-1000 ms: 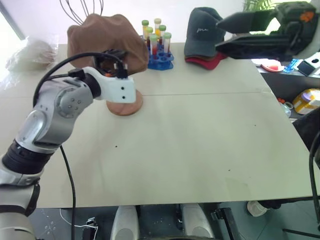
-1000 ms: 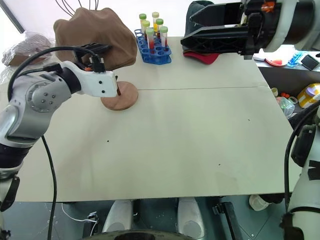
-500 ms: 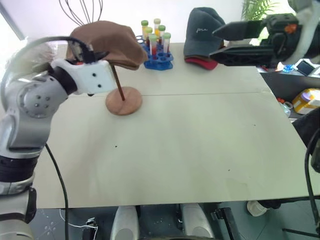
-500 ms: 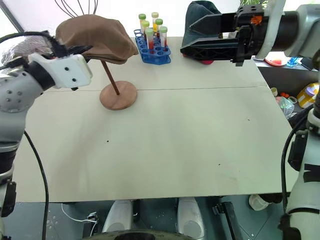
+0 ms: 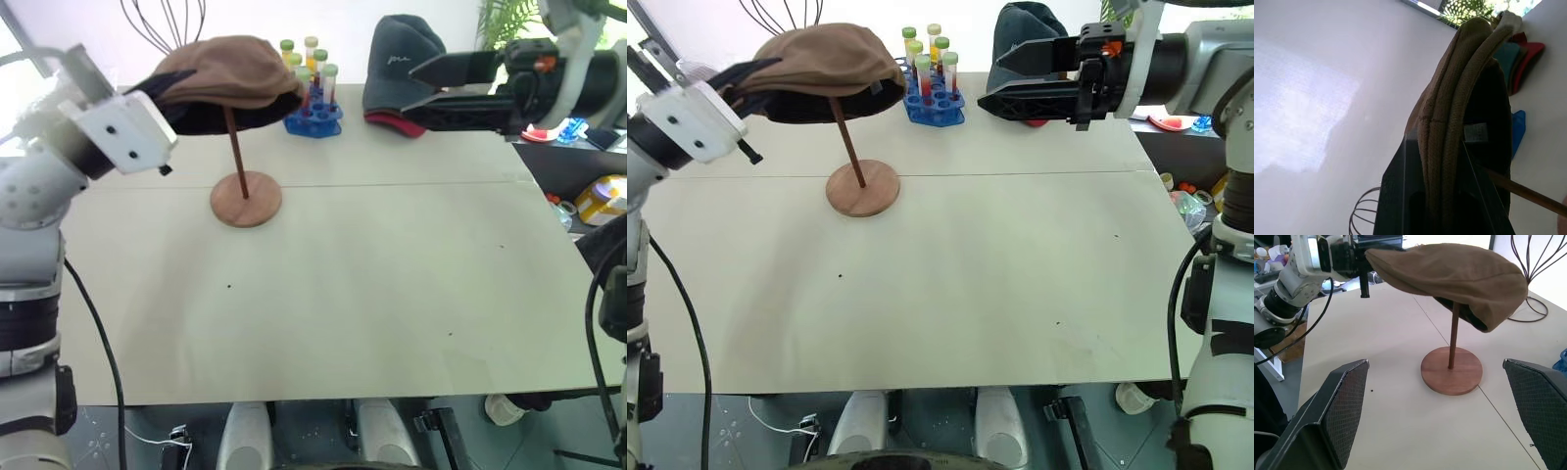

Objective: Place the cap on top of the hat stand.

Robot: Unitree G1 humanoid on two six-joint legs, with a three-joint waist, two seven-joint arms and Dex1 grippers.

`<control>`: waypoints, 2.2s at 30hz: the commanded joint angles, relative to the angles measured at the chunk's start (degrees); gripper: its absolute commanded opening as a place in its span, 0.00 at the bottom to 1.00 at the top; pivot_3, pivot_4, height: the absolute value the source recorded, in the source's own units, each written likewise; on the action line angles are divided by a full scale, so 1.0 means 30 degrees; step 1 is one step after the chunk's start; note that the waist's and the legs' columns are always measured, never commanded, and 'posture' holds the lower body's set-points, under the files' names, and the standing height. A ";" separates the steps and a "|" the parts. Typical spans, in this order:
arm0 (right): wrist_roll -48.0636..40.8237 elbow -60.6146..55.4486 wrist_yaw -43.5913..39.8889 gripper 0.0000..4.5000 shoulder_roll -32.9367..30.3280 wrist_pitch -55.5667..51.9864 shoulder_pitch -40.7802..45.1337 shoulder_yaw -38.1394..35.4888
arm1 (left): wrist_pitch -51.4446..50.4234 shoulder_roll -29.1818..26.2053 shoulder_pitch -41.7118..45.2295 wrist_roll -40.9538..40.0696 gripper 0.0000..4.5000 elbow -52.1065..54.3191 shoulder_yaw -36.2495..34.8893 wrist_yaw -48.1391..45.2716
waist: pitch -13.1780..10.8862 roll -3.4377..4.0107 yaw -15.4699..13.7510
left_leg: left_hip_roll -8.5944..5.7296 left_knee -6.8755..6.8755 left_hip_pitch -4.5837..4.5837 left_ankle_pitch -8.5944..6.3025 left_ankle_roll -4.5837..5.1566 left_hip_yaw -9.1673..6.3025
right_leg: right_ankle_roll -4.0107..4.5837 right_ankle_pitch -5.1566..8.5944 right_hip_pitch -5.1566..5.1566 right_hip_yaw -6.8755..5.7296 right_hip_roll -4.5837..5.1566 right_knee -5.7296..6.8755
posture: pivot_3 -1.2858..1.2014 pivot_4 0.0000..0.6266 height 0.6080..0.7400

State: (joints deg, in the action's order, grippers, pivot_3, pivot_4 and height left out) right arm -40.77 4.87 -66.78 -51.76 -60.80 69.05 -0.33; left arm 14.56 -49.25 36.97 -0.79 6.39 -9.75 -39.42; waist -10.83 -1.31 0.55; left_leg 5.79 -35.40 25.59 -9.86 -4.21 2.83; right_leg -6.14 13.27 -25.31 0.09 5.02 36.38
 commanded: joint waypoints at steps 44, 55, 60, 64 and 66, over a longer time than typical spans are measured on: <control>0.0361 0.0291 0.0024 1.00 0.0006 0.0759 0.0338 -0.0549 | 1.1354 -0.2643 -0.5542 -0.3155 0.99 -0.3684 -0.2149 -0.1674 | 0.0005 0.0008 0.0101 | 0.0016 -0.0009 -0.0027 -0.0002 0.0002 0.0016 | 0.0022 0.0011 -0.0035 0.0004 0.0011 0.0127 | 0.52 0.24 0.91; 0.1698 0.2231 -0.1878 1.00 0.0529 0.2630 0.0915 0.0430 | -1.3629 -0.6154 -1.4715 -1.2360 0.99 0.5659 -1.2344 -0.3611 | -0.0008 0.0028 0.0189 | 0.0023 0.0014 -0.0043 -0.0008 -0.0010 0.0025 | 0.0125 0.0073 -0.0063 0.0004 0.0021 0.0122 | 0.52 0.24 0.91; 0.2132 0.2578 -0.2320 1.00 0.0582 0.2951 0.0988 0.0455 | -2.1243 -0.8185 -1.3563 -1.6924 0.99 0.1459 -1.6702 -0.7329 | -0.0020 0.0048 0.0217 | 0.0022 0.0028 -0.0054 -0.0008 -0.0010 0.0020 | 0.0140 0.0087 -0.0071 -0.0002 0.0009 0.0120 | 0.52 0.24 0.91; 0.2346 0.2569 -0.2506 1.00 0.0398 0.2980 0.0884 0.0313 | -2.2927 -1.0429 -1.3257 -1.5988 0.99 -0.2942 -1.7176 -1.0867 | -0.0027 0.0061 0.0229 | 0.0020 0.0053 -0.0069 -0.0008 -0.0010 0.0026 | 0.0146 0.0092 -0.0081 -0.0004 0.0003 0.0123 | 0.52 0.24 0.91; 0.2364 0.2597 -0.2497 1.00 0.0299 0.2860 0.0863 0.0177 | -2.2765 -1.1851 -1.2783 -1.5445 0.99 -0.5116 -1.6794 -1.2977 | -0.0024 0.0052 0.0240 | 0.0020 0.0061 -0.0066 -0.0009 -0.0012 0.0029 | 0.0153 0.0096 -0.0091 -0.0005 0.0004 0.0121 | 0.52 0.24 0.91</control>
State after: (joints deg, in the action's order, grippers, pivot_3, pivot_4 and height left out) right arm -33.73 13.13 -73.99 -49.81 -52.76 70.14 1.97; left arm -53.72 -81.26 -3.35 -48.30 -4.89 -58.46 -73.59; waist -10.90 -1.16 1.27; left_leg 5.85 -35.21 25.42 -9.89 -4.25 2.92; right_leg -5.67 13.56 -25.63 0.07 5.03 36.74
